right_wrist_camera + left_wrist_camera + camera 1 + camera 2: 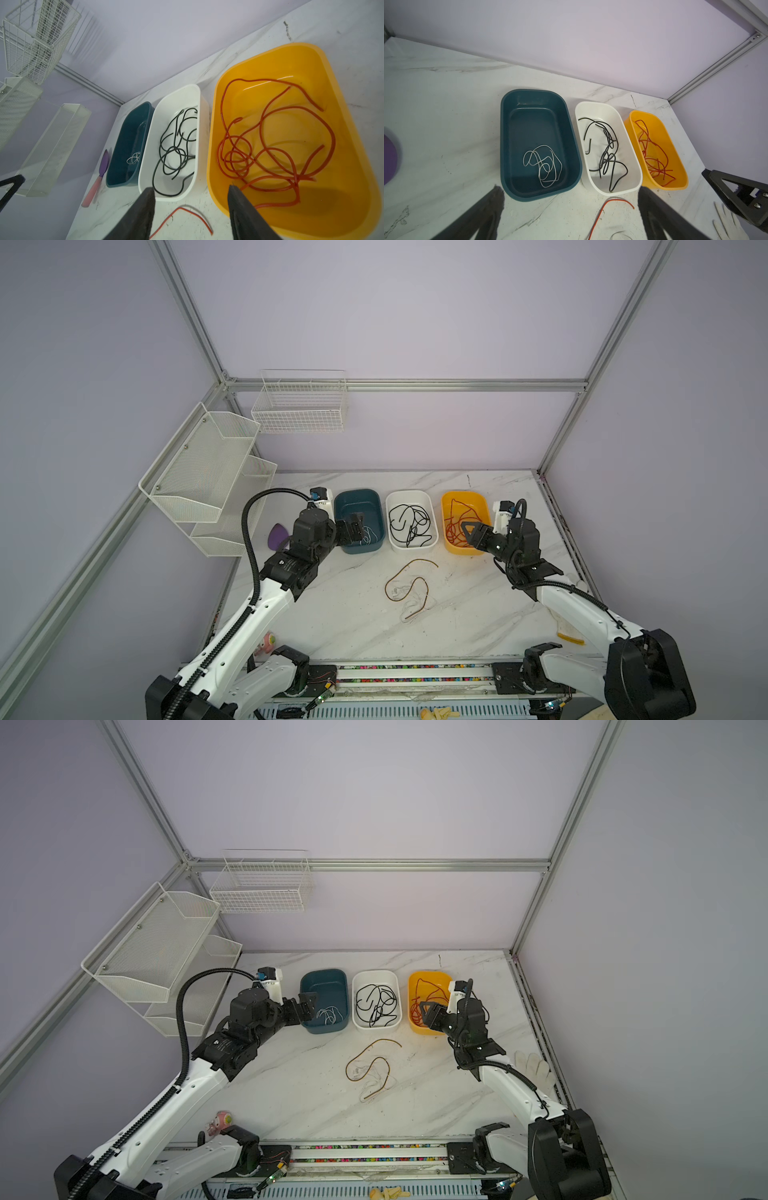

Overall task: Untangle the cables
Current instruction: 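Move the open right gripper down to the red wire in the tangle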

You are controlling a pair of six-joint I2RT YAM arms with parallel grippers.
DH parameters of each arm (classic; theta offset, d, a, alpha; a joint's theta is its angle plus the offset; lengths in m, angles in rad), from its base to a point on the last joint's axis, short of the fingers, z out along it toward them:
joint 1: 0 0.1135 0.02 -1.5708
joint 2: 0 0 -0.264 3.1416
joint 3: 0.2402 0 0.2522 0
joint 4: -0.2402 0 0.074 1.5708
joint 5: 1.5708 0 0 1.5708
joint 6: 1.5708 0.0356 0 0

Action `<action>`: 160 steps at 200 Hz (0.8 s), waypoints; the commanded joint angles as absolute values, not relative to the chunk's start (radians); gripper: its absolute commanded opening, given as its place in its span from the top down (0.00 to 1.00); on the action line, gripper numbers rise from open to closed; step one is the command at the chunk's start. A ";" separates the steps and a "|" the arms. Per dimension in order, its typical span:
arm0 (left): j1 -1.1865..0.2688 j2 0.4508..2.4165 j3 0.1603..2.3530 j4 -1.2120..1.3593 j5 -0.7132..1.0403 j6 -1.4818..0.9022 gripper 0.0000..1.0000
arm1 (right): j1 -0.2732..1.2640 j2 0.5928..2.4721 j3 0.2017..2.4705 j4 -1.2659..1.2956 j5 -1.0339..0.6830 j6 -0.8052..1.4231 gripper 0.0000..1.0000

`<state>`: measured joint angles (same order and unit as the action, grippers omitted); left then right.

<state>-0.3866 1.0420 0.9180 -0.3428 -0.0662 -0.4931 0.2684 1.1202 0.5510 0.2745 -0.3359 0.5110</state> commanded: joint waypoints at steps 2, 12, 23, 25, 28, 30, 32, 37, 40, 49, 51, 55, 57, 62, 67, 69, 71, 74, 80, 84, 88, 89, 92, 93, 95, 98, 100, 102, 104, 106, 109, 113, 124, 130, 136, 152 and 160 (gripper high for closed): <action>-0.394 1.059 0.943 -0.388 0.042 -0.457 0.00 | 0.278 1.023 0.463 0.332 -0.420 0.510 0.36; -0.394 1.063 0.949 -0.420 0.063 -0.435 0.00 | 0.288 0.976 0.417 0.356 -0.427 0.520 0.33; -0.393 1.062 0.953 -0.457 0.067 -0.413 0.00 | 0.300 0.933 0.382 0.363 -0.439 0.538 0.29; -0.394 1.060 0.953 -0.464 0.068 -0.409 0.00 | 0.303 0.927 0.378 0.363 -0.440 0.541 0.29; -0.394 1.059 0.951 -0.472 0.070 -0.404 0.00 | 0.308 0.918 0.371 0.362 -0.443 0.547 0.29; -0.393 1.058 0.950 -0.477 0.072 -0.398 0.00 | 0.311 0.914 0.366 0.361 -0.443 0.552 0.29; -0.394 1.057 0.950 -0.482 0.074 -0.395 0.00 | 0.316 0.908 0.363 0.361 -0.444 0.557 0.29; -0.394 1.053 0.947 -0.496 0.080 -0.385 0.00 | 0.325 0.895 0.350 0.363 -0.442 0.573 0.29; -0.394 1.050 0.945 -0.505 0.081 -0.383 0.00 | 0.333 0.889 0.342 0.367 -0.441 0.584 0.29; -0.394 1.042 0.939 -0.528 0.084 -0.378 0.00 | 0.367 0.875 0.315 0.385 -0.424 0.621 0.27; -0.394 1.040 0.936 -0.532 0.084 -0.377 0.00 | 0.374 0.873 0.311 0.390 -0.419 0.628 0.27; -0.394 1.034 0.930 -0.538 0.087 -0.374 0.00 | 0.397 0.869 0.302 0.400 -0.409 0.644 0.27; -0.394 1.031 0.929 -0.541 0.089 -0.372 0.00 | 0.407 0.870 0.297 0.405 -0.402 0.653 0.27; -0.394 1.025 0.920 -0.548 0.092 -0.364 0.00 | 0.442 0.871 0.288 0.419 -0.383 0.671 0.27; -0.395 1.017 0.912 -0.554 0.096 -0.358 0.00 | 0.476 0.874 0.282 0.432 -0.362 0.688 0.27; -0.394 1.014 0.909 -0.557 0.098 -0.355 0.00 | 0.491 0.877 0.280 0.435 -0.351 0.694 0.27; -0.394 1.011 0.906 -0.559 0.098 -0.351 0.00 | 0.506 0.880 0.281 0.439 -0.342 0.700 0.27; -0.396 1.007 0.902 -0.563 0.097 -0.347 0.00 | 0.530 0.885 0.281 0.444 -0.328 0.708 0.27; -0.396 0.999 0.893 -0.572 0.091 -0.336 0.00 | 0.570 0.898 0.284 0.450 -0.296 0.724 0.27; -0.396 0.994 0.888 -0.578 0.085 -0.328 0.00 | 0.596 0.906 0.288 0.449 -0.277 0.733 0.27; -0.397 0.990 0.881 -0.584 0.078 -0.322 0.00 | 0.619 0.917 0.295 0.446 -0.259 0.741 0.27; -0.396 0.989 0.878 -0.584 0.074 -0.320 0.00 | 0.624 0.919 0.297 0.446 -0.254 0.743 0.27; -0.396 0.986 0.875 -0.589 0.066 -0.316 0.00 | 0.639 0.927 0.302 0.445 -0.243 0.750 0.27; -0.396 0.985 0.873 -0.591 0.063 -0.314 0.00 | 0.643 0.930 0.303 0.445 -0.238 0.753 0.27; -0.396 0.983 0.870 -0.593 0.056 -0.313 0.00 | 0.653 0.934 0.305 0.445 -0.231 0.758 0.28; -0.397 0.981 0.867 -0.596 0.048 -0.310 0.00 | 0.666 0.943 0.309 0.445 -0.219 0.769 0.28; -0.396 0.979 0.864 -0.598 0.042 -0.308 0.00 | 0.673 0.948 0.310 0.447 -0.214 0.776 0.28; -0.396 0.978 0.862 -0.600 0.039 -0.306 0.00 | 0.680 0.953 0.312 0.450 -0.207 0.782 0.28; -0.396 0.976 0.861 -0.602 0.034 -0.306 0.00 | 0.686 0.957 0.313 0.453 -0.203 0.791 0.28; -0.396 0.975 0.859 -0.604 0.030 -0.305 0.00 | 0.693 0.963 0.314 0.457 -0.198 0.798 0.29; -0.396 0.973 0.858 -0.607 0.026 -0.304 0.00 | 0.700 0.971 0.315 0.463 -0.193 0.809 0.29; -0.396 0.973 0.858 -0.611 0.022 -0.302 0.00 | 0.711 0.983 0.316 0.473 -0.188 0.826 0.29; -0.399 0.970 0.856 -0.615 0.020 -0.301 0.00 | 0.741 1.015 0.316 0.509 -0.178 0.866 0.31; -0.401 0.970 0.856 -0.615 0.020 -0.301 0.00 | 0.760 1.033 0.315 0.527 -0.169 0.889 0.33; -0.402 0.970 0.856 -0.617 0.020 -0.298 0.00 | 0.783 1.053 0.318 0.546 -0.157 0.910 0.35; -0.403 0.975 0.859 -0.623 0.020 -0.294 0.00 | 0.842 1.111 0.330 0.589 -0.133 0.951 0.44; -0.402 0.977 0.861 -0.625 0.021 -0.293 0.00 | 0.874 1.140 0.342 0.601 -0.120 0.964 0.48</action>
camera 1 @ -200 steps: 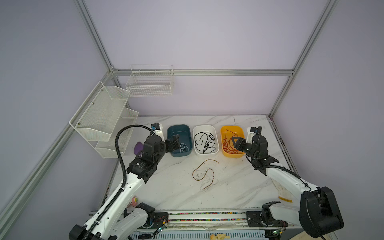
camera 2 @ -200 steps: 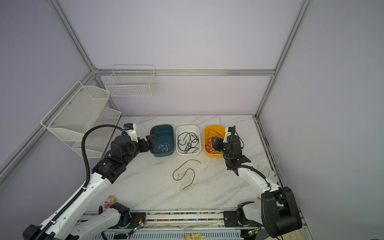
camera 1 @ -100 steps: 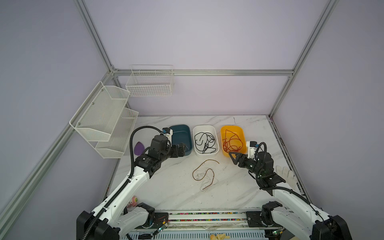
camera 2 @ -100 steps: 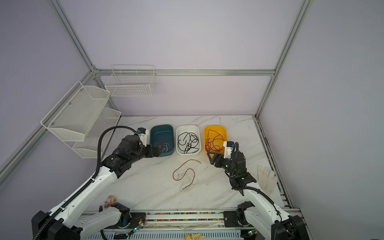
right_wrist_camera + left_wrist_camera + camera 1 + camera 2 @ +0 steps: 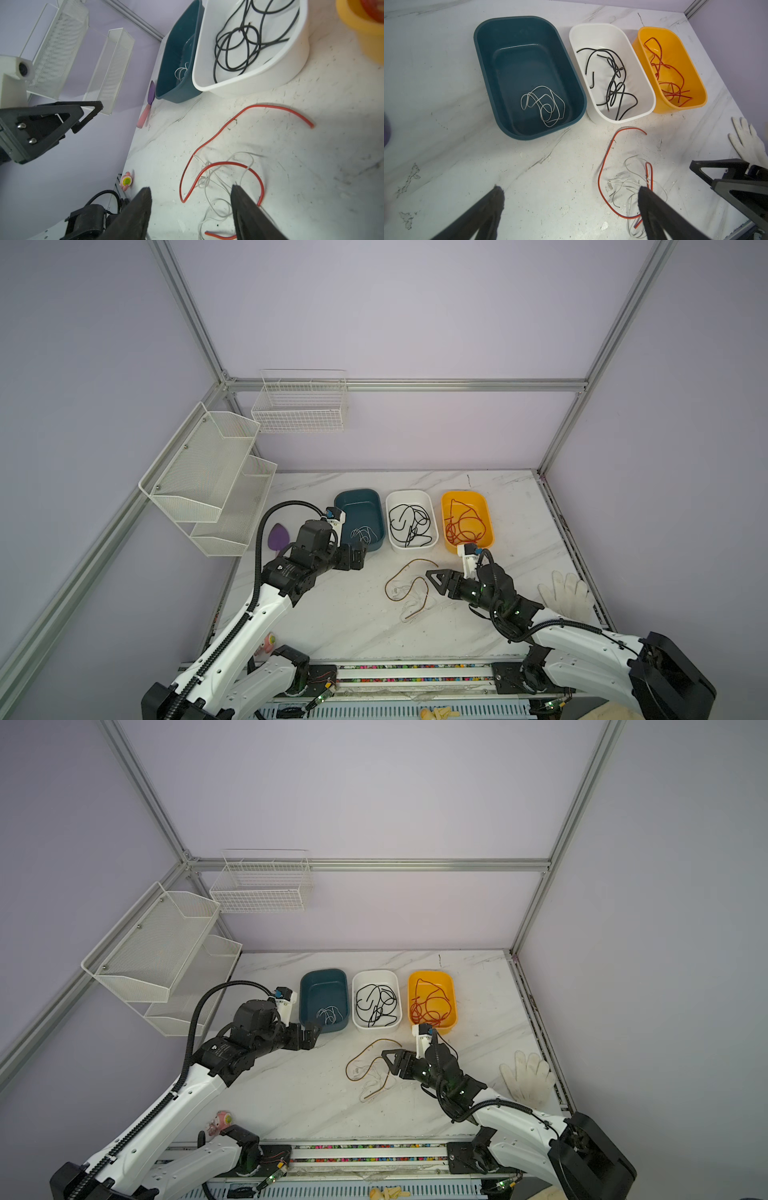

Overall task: Untangle the cables
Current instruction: 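Move the open right gripper down to the red wire in the tangle, then close the right gripper on the red wire lying among the white wires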

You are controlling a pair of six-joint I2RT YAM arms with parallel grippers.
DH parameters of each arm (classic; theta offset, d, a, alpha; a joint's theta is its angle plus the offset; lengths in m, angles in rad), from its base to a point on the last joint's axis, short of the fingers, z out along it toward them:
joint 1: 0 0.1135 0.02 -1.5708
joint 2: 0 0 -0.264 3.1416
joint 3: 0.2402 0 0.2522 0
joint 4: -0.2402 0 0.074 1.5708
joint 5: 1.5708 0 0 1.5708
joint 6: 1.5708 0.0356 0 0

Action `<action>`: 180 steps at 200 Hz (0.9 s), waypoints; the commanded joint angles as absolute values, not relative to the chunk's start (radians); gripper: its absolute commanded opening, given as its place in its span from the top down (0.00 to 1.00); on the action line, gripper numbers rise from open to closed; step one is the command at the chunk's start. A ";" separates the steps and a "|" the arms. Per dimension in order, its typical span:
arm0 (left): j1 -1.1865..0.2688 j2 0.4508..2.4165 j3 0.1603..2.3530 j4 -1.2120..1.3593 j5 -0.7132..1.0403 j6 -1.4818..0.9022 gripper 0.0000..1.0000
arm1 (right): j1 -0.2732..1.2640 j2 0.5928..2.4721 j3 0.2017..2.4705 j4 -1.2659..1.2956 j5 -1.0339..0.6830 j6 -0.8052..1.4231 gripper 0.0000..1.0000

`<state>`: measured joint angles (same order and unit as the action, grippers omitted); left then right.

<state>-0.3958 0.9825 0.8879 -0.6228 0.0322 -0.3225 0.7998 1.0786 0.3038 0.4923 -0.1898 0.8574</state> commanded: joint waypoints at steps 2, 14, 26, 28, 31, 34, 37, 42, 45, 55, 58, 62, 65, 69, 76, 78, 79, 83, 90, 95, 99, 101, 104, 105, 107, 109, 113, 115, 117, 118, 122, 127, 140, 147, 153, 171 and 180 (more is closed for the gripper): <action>-0.403 0.977 0.861 -0.627 0.021 -0.291 0.00 | 0.881 1.146 0.346 0.602 -0.115 0.966 0.49; -0.403 0.980 0.862 -0.629 0.020 -0.287 0.00 | 0.921 1.175 0.366 0.608 -0.082 0.976 0.51; -0.404 0.980 0.862 -0.633 0.020 -0.285 0.00 | 0.951 1.202 0.377 0.622 -0.053 0.983 0.51; -0.403 0.980 0.862 -0.633 0.019 -0.285 0.00 | 0.953 1.206 0.380 0.623 -0.049 0.984 0.51; -0.403 0.980 0.862 -0.633 0.020 -0.284 0.00 | 0.955 1.213 0.381 0.625 -0.047 0.986 0.51; -0.403 0.979 0.862 -0.632 0.020 -0.284 0.00 | 0.958 1.221 0.385 0.627 -0.042 0.987 0.52; -0.403 0.979 0.862 -0.635 0.020 -0.284 0.00 | 0.961 1.228 0.387 0.627 -0.040 0.987 0.52; -0.403 0.979 0.862 -0.635 0.023 -0.284 0.00 | 0.962 1.242 0.393 0.626 -0.039 0.987 0.52; -0.403 0.977 0.862 -0.634 0.024 -0.284 0.00 | 0.962 1.249 0.396 0.624 -0.037 0.986 0.52; -0.404 0.976 0.863 -0.635 0.031 -0.286 0.00 | 0.962 1.272 0.401 0.624 -0.029 0.986 0.52; -0.405 0.975 0.862 -0.635 0.032 -0.285 0.00 | 0.962 1.279 0.402 0.624 -0.028 0.988 0.52; -0.405 0.974 0.861 -0.634 0.034 -0.287 0.00 | 0.962 1.285 0.402 0.624 -0.024 0.989 0.52; -0.405 0.974 0.862 -0.635 0.034 -0.287 0.00 | 0.962 1.289 0.405 0.623 -0.020 0.988 0.53; -0.405 0.973 0.859 -0.635 0.036 -0.287 0.00 | 0.962 1.294 0.405 0.622 -0.015 0.988 0.53; -0.407 0.973 0.858 -0.635 0.037 -0.287 0.00 | 0.963 1.302 0.403 0.621 -0.005 0.989 0.53; -0.408 0.973 0.858 -0.635 0.037 -0.287 0.00 | 0.962 1.305 0.403 0.622 -0.004 0.991 0.53; -0.409 0.973 0.858 -0.636 0.037 -0.287 0.00 | 0.963 1.305 0.402 0.622 -0.003 0.991 0.53; -0.409 0.973 0.857 -0.635 0.037 -0.287 0.00 | 0.963 1.310 0.400 0.623 0.000 0.993 0.53; -0.409 0.973 0.857 -0.636 0.038 -0.288 0.00 | 0.963 1.314 0.399 0.622 0.007 0.995 0.53; -0.410 0.973 0.856 -0.637 0.038 -0.288 0.00 | 0.963 1.317 0.398 0.620 0.014 0.996 0.53; -0.412 0.973 0.856 -0.637 0.038 -0.287 0.00 | 0.962 1.319 0.398 0.618 0.017 0.997 0.53; -0.413 0.973 0.856 -0.637 0.039 -0.287 0.00 | 0.962 1.321 0.399 0.617 0.019 0.998 0.53; -0.413 0.973 0.856 -0.636 0.038 -0.287 0.00 | 0.963 1.322 0.399 0.615 0.021 0.999 0.53; -0.413 0.973 0.856 -0.636 0.038 -0.287 0.00 | 0.963 1.322 0.399 0.615 0.021 0.999 0.53; -0.413 0.973 0.857 -0.636 0.038 -0.287 0.00 | 0.962 1.324 0.398 0.614 0.022 0.999 0.53; -0.413 0.973 0.858 -0.636 0.038 -0.287 0.00 | 0.962 1.325 0.399 0.612 0.024 0.999 0.53; -0.415 0.973 0.858 -0.637 0.038 -0.287 0.00 | 0.962 1.328 0.399 0.612 0.026 1.000 0.53; -0.415 0.973 0.858 -0.637 0.039 -0.287 0.00 | 0.962 1.329 0.398 0.612 0.026 1.001 0.53; -0.414 0.973 0.858 -0.637 0.040 -0.287 0.00 | 0.962 1.331 0.397 0.612 0.027 1.001 0.53; -0.414 0.973 0.858 -0.636 0.040 -0.287 0.00 | 0.962 1.332 0.397 0.611 0.026 1.002 0.53; -0.414 0.973 0.858 -0.636 0.040 -0.287 0.00 | 0.963 1.334 0.397 0.614 0.028 1.003 0.53; -0.414 0.973 0.857 -0.636 0.039 -0.288 0.00 | 0.962 1.340 0.395 0.619 0.028 1.004 0.53; -0.414 0.973 0.857 -0.637 0.041 -0.288 0.00 | 0.964 1.355 0.395 0.628 0.026 1.007 0.53; -0.414 0.973 0.857 -0.637 0.041 -0.287 0.00 | 0.964 1.364 0.396 0.635 0.023 1.008 0.53; -0.414 0.973 0.858 -0.637 0.041 -0.287 0.00 | 0.964 1.368 0.399 0.639 0.020 1.008 0.53; -0.414 0.973 0.857 -0.636 0.043 -0.288 0.00 | 0.962 1.410 0.410 0.651 0.012 1.006 0.53; -0.415 0.973 0.857 -0.637 0.043 -0.288 0.00 | 0.962 1.427 0.417 0.656 0.008 1.005 0.54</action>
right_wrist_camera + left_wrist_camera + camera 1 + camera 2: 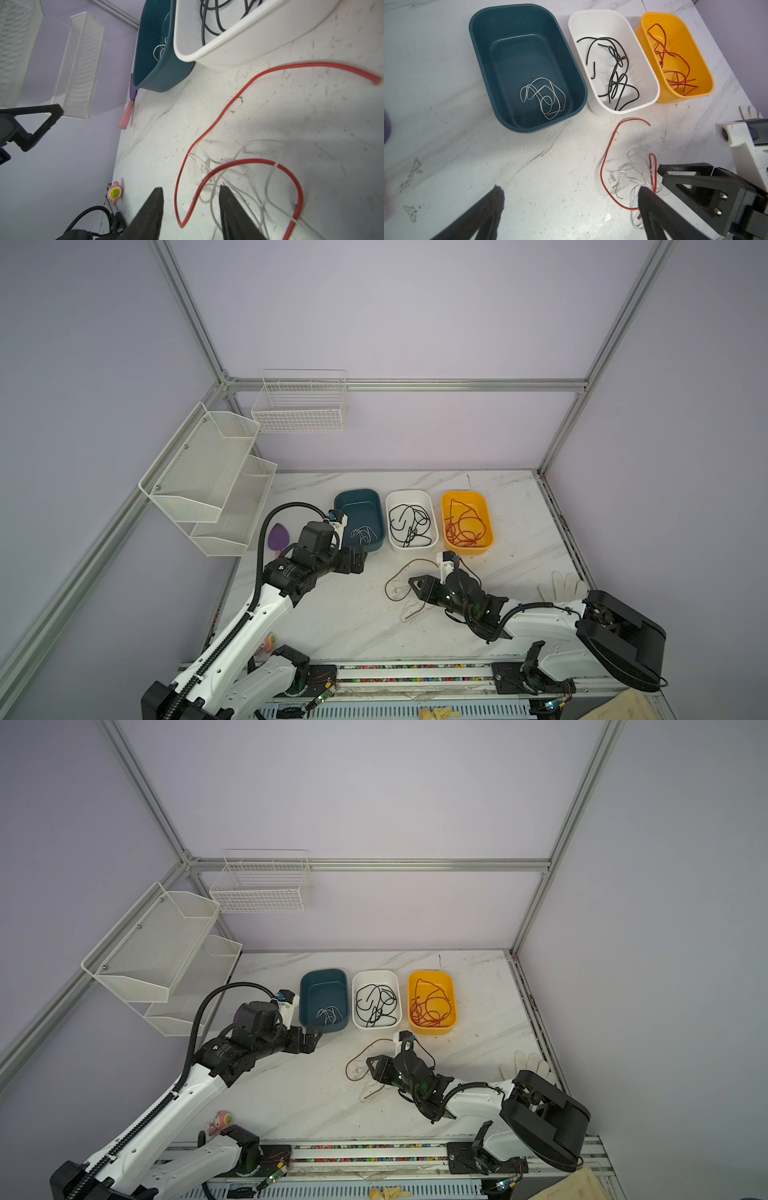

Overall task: Untangle the cables
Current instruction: 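Close the right gripper on the red wire lying among the white wires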

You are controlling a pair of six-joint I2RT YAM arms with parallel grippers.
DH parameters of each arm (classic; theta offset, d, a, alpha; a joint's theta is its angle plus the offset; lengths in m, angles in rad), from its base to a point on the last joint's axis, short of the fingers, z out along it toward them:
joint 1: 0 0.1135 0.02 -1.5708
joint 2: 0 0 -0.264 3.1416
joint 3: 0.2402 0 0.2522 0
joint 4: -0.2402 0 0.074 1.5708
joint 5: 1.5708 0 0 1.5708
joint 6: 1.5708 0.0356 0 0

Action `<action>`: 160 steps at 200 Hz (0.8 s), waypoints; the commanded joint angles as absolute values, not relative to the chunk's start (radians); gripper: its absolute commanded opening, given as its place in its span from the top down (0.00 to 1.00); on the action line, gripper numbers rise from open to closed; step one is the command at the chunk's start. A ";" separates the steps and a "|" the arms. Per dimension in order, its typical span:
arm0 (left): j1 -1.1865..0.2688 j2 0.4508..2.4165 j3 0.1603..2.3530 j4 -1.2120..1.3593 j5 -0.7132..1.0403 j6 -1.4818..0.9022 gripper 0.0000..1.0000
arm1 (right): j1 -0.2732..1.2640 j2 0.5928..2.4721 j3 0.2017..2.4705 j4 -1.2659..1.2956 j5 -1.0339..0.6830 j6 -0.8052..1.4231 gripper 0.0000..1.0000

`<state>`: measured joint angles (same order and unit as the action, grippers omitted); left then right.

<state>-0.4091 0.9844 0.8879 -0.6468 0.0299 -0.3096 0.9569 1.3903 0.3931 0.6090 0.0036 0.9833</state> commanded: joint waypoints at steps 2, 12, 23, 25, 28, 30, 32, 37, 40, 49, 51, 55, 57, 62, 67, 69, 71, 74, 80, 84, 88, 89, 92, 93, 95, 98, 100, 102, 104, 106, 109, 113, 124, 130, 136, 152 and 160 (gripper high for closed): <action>-0.414 0.973 0.857 -0.636 0.043 -0.287 0.00 | 0.962 1.429 0.418 0.657 0.008 1.006 0.54; -0.414 0.973 0.857 -0.636 0.044 -0.287 0.00 | 0.962 1.442 0.423 0.663 0.008 1.003 0.54; -0.416 0.973 0.856 -0.637 0.044 -0.287 0.00 | 0.962 1.452 0.426 0.670 0.009 1.001 0.54; -0.416 0.974 0.856 -0.637 0.044 -0.288 0.00 | 0.963 1.454 0.427 0.671 0.010 1.000 0.55; -0.416 0.974 0.856 -0.637 0.044 -0.287 0.00 | 0.962 1.455 0.427 0.674 0.013 0.999 0.55; -0.416 0.974 0.856 -0.637 0.044 -0.288 0.00 | 0.962 1.457 0.429 0.675 0.014 0.998 0.55; -0.416 0.974 0.856 -0.637 0.044 -0.287 0.00 | 0.962 1.458 0.429 0.676 0.015 0.997 0.55; -0.416 0.975 0.856 -0.637 0.046 -0.287 0.00 | 0.962 1.461 0.429 0.679 0.017 0.996 0.56; -0.416 0.976 0.856 -0.637 0.045 -0.287 0.00 | 0.962 1.464 0.429 0.680 0.018 0.993 0.56; -0.416 0.976 0.857 -0.637 0.047 -0.286 0.00 | 0.963 1.470 0.430 0.686 0.020 0.988 0.58; -0.416 0.976 0.856 -0.635 0.047 -0.286 0.00 | 0.962 1.472 0.430 0.689 0.019 0.988 0.59; -0.417 0.976 0.856 -0.637 0.047 -0.286 0.00 | 0.962 1.475 0.430 0.692 0.020 0.986 0.60; -0.416 0.976 0.856 -0.637 0.047 -0.287 0.00 | 0.962 1.477 0.430 0.693 0.020 0.985 0.60; -0.417 0.977 0.856 -0.637 0.047 -0.286 0.00 | 0.962 1.481 0.430 0.695 0.020 0.984 0.61; -0.416 0.977 0.857 -0.637 0.046 -0.286 0.00 | 0.962 1.485 0.431 0.697 0.020 0.983 0.62; -0.416 0.977 0.856 -0.637 0.047 -0.286 0.00 | 0.962 1.487 0.432 0.697 0.020 0.982 0.62; -0.417 0.977 0.856 -0.637 0.047 -0.286 0.00 | 0.962 1.488 0.431 0.696 0.020 0.981 0.63; -0.417 0.977 0.856 -0.636 0.047 -0.286 0.00 | 0.962 1.490 0.433 0.698 0.020 0.980 0.63; -0.416 0.977 0.856 -0.637 0.047 -0.285 0.00 | 0.962 1.494 0.436 0.698 0.020 0.977 0.64; -0.418 0.977 0.856 -0.636 0.048 -0.285 0.00 | 0.963 1.496 0.436 0.697 0.020 0.975 0.66; -0.416 0.977 0.857 -0.636 0.047 -0.285 0.00 | 0.962 1.498 0.438 0.697 0.020 0.974 0.68; -0.417 0.977 0.857 -0.637 0.047 -0.286 0.00 | 0.963 1.498 0.439 0.697 0.020 0.972 0.68; -0.417 0.977 0.857 -0.636 0.046 -0.286 0.00 | 0.962 1.500 0.439 0.696 0.020 0.971 0.69; -0.417 0.977 0.857 -0.636 0.047 -0.285 0.00 | 0.962 1.500 0.439 0.697 0.020 0.970 0.70; -0.417 0.977 0.857 -0.637 0.047 -0.287 0.00 | 0.962 1.501 0.440 0.697 0.019 0.970 0.70; -0.417 0.977 0.857 -0.637 0.048 -0.286 0.00 | 0.962 1.503 0.442 0.697 0.020 0.969 0.72; -0.417 0.977 0.857 -0.637 0.047 -0.286 0.00 | 0.962 1.503 0.442 0.697 0.020 0.968 0.72; -0.417 0.977 0.857 -0.637 0.047 -0.286 0.00 | 0.962 1.505 0.441 0.698 0.020 0.967 0.73; -0.416 0.977 0.857 -0.637 0.047 -0.285 0.00 | 0.962 1.505 0.442 0.697 0.021 0.967 0.74; -0.417 0.977 0.857 -0.637 0.047 -0.286 0.00 | 0.962 1.505 0.442 0.697 0.021 0.966 0.75; -0.416 0.977 0.856 -0.637 0.047 -0.285 0.00 | 0.962 1.505 0.442 0.696 0.023 0.965 0.77; -0.417 0.977 0.856 -0.637 0.048 -0.286 0.00 | 0.962 1.505 0.443 0.695 0.023 0.964 0.78; -0.417 0.977 0.856 -0.635 0.047 -0.286 0.00 | 0.962 1.504 0.444 0.695 0.025 0.962 0.81; -0.418 0.977 0.856 -0.637 0.047 -0.286 0.00 | 0.962 1.503 0.443 0.694 0.026 0.961 0.82; -0.418 0.978 0.856 -0.637 0.048 -0.285 0.00 | 0.963 1.501 0.446 0.693 0.024 0.960 0.84; -0.419 0.979 0.856 -0.636 0.049 -0.286 0.00 | 0.962 1.490 0.451 0.679 0.025 0.956 0.86; -0.419 0.980 0.856 -0.637 0.049 -0.286 0.00 | 0.962 1.482 0.454 0.665 0.030 0.951 0.86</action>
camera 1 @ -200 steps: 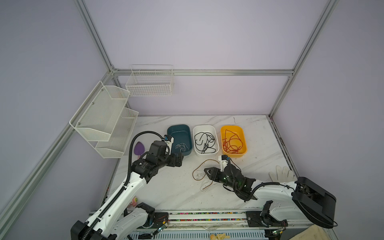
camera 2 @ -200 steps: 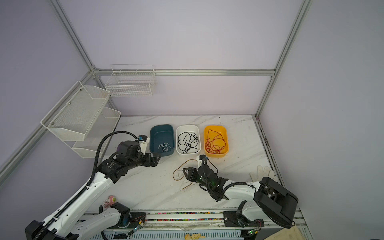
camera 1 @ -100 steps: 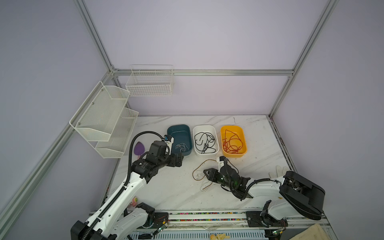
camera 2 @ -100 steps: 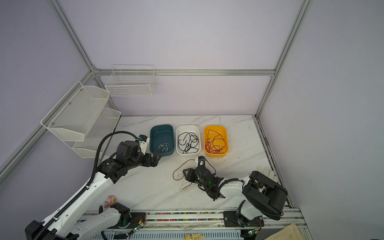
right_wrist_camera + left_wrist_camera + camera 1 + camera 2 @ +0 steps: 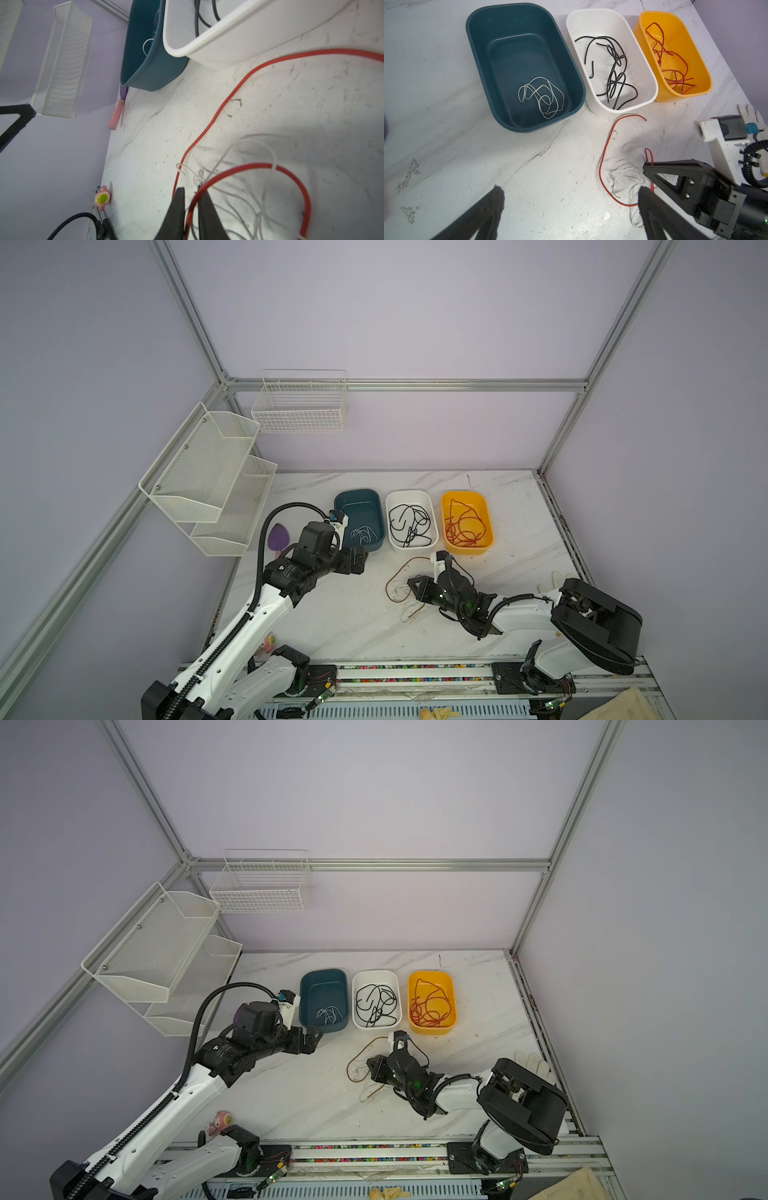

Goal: Untangle the cables

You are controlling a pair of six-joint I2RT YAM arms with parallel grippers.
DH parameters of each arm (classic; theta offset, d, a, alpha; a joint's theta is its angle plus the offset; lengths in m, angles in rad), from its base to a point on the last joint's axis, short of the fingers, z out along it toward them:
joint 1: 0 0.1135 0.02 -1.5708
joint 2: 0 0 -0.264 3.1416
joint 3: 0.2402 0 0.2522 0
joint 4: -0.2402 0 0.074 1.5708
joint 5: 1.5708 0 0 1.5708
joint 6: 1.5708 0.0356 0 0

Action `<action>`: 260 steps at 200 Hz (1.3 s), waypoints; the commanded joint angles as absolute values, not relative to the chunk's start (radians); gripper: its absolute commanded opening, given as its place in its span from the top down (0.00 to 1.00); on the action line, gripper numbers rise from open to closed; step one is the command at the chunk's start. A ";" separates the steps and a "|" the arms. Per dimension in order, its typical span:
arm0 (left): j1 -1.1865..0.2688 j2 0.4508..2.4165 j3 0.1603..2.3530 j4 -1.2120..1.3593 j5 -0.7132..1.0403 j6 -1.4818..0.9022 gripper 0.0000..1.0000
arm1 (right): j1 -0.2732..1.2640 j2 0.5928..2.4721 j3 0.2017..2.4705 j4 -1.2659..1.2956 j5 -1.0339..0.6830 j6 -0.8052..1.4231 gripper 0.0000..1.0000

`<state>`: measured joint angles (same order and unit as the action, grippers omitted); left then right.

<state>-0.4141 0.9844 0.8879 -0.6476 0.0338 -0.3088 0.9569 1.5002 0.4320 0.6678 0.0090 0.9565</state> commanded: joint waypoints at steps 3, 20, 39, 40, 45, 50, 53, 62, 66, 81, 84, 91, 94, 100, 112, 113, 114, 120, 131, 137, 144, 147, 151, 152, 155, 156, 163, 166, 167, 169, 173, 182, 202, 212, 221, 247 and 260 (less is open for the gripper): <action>-0.419 0.980 0.856 -0.637 0.049 -0.285 0.00 | 0.962 1.478 0.455 0.661 0.033 0.949 0.86; -0.418 0.982 0.857 -0.636 0.049 -0.284 0.00 | 0.962 1.455 0.460 0.628 0.045 0.940 0.87; -0.419 0.982 0.857 -0.637 0.051 -0.285 0.00 | 0.962 1.432 0.466 0.591 0.056 0.925 0.83; -0.419 0.982 0.857 -0.637 0.051 -0.285 0.00 | 0.962 1.431 0.466 0.589 0.057 0.924 0.83; -0.419 0.982 0.857 -0.638 0.051 -0.284 0.00 | 0.962 1.428 0.468 0.584 0.058 0.920 0.81; -0.419 0.982 0.857 -0.636 0.050 -0.285 0.00 | 0.962 1.422 0.470 0.579 0.061 0.917 0.80; -0.418 0.982 0.857 -0.636 0.051 -0.285 0.00 | 0.962 1.422 0.469 0.575 0.062 0.917 0.80; -0.418 0.983 0.857 -0.636 0.051 -0.284 0.00 | 0.962 1.418 0.472 0.572 0.064 0.913 0.80; -0.419 0.983 0.857 -0.637 0.051 -0.285 0.00 | 0.962 1.418 0.472 0.571 0.065 0.914 0.80; -0.420 0.983 0.857 -0.637 0.051 -0.284 0.00 | 0.962 1.422 0.473 0.571 0.064 0.913 0.80; -0.420 0.984 0.857 -0.637 0.052 -0.284 0.00 | 0.962 1.423 0.474 0.570 0.063 0.912 0.80; -0.420 0.985 0.857 -0.637 0.052 -0.284 0.00 | 0.963 1.427 0.476 0.570 0.064 0.911 0.80; -0.420 0.985 0.857 -0.637 0.052 -0.285 0.00 | 0.962 1.429 0.477 0.570 0.064 0.913 0.80; -0.421 0.985 0.858 -0.637 0.052 -0.284 0.00 | 0.962 1.433 0.478 0.571 0.061 0.910 0.80; -0.421 0.985 0.858 -0.637 0.053 -0.284 0.00 | 0.962 1.440 0.479 0.576 0.060 0.908 0.81; -0.420 0.985 0.858 -0.637 0.053 -0.284 0.00 | 0.962 1.440 0.479 0.577 0.060 0.909 0.81; -0.420 0.986 0.858 -0.637 0.054 -0.284 0.00 | 0.962 1.441 0.479 0.577 0.059 0.909 0.81; -0.421 0.986 0.858 -0.637 0.054 -0.284 0.00 | 0.962 1.444 0.480 0.581 0.057 0.909 0.83; -0.420 0.988 0.857 -0.637 0.053 -0.284 0.00 | 0.963 1.441 0.479 0.583 0.056 0.908 0.87; -0.420 0.989 0.856 -0.638 0.054 -0.284 0.00 | 0.962 1.437 0.482 0.582 0.056 0.908 0.88; -0.421 0.991 0.856 -0.638 0.054 -0.283 0.00 | 0.962 1.429 0.487 0.576 0.055 0.906 0.91; -0.420 0.992 0.856 -0.638 0.054 -0.284 0.00 | 0.962 1.424 0.491 0.572 0.054 0.903 0.92; -0.421 0.992 0.855 -0.638 0.052 -0.284 0.00 | 0.962 1.418 0.495 0.562 0.052 0.899 0.94; -0.421 0.992 0.856 -0.638 0.052 -0.284 0.00 | 0.962 1.416 0.497 0.560 0.052 0.897 0.95; -0.420 0.995 0.855 -0.637 0.052 -0.284 0.00 | 0.962 1.409 0.503 0.552 0.051 0.893 0.96; -0.420 0.995 0.855 -0.637 0.052 -0.285 0.00 | 0.963 1.407 0.504 0.547 0.051 0.891 0.96; -0.422 1.001 0.853 -0.637 0.050 -0.287 0.00 | 0.962 1.388 0.522 0.521 0.051 0.877 0.99; -0.423 1.005 0.853 -0.637 0.049 -0.289 0.00 | 0.962 1.380 0.529 0.509 0.052 0.871 1.00; -0.423 1.006 0.853 -0.637 0.048 -0.290 0.00 | 0.962 1.380 0.532 0.504 0.053 0.868 1.00; -0.421 1.009 0.853 -0.637 0.047 -0.293 0.00 | 0.962 1.378 0.538 0.494 0.054 0.864 1.00; -0.423 1.018 0.851 -0.633 0.046 -0.299 0.00 | 0.962 1.351 0.549 0.476 0.057 0.858 1.00; -0.431 1.043 0.852 -0.630 0.052 -0.316 0.00 | 0.962 1.316 0.572 0.444 0.049 0.831 1.00; -0.467 1.120 0.864 -0.639 0.056 -0.333 0.00 | 0.962 1.246 0.610 0.395 0.015 0.769 1.00; -0.493 1.160 0.880 -0.661 0.005 -0.337 0.00 | 0.963 1.210 0.617 0.385 0.001 0.743 1.00; -0.517 1.193 0.894 -0.674 -0.044 -0.337 0.00 | 0.963 1.177 0.620 0.381 -0.013 0.715 1.00; -0.533 1.259 0.930 -0.707 -0.144 -0.361 0.00 | 0.962 1.111 0.645 0.336 -0.053 0.646 1.00; -0.534 1.265 0.934 -0.706 -0.142 -0.379 0.00 | 0.962 1.092 0.659 0.307 -0.074 0.614 1.00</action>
<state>-0.5331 1.2652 0.8886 -0.6888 -0.0666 -0.3374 0.9569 1.1252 0.6304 0.3962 -0.0227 0.7074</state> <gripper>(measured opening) 0.999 0.047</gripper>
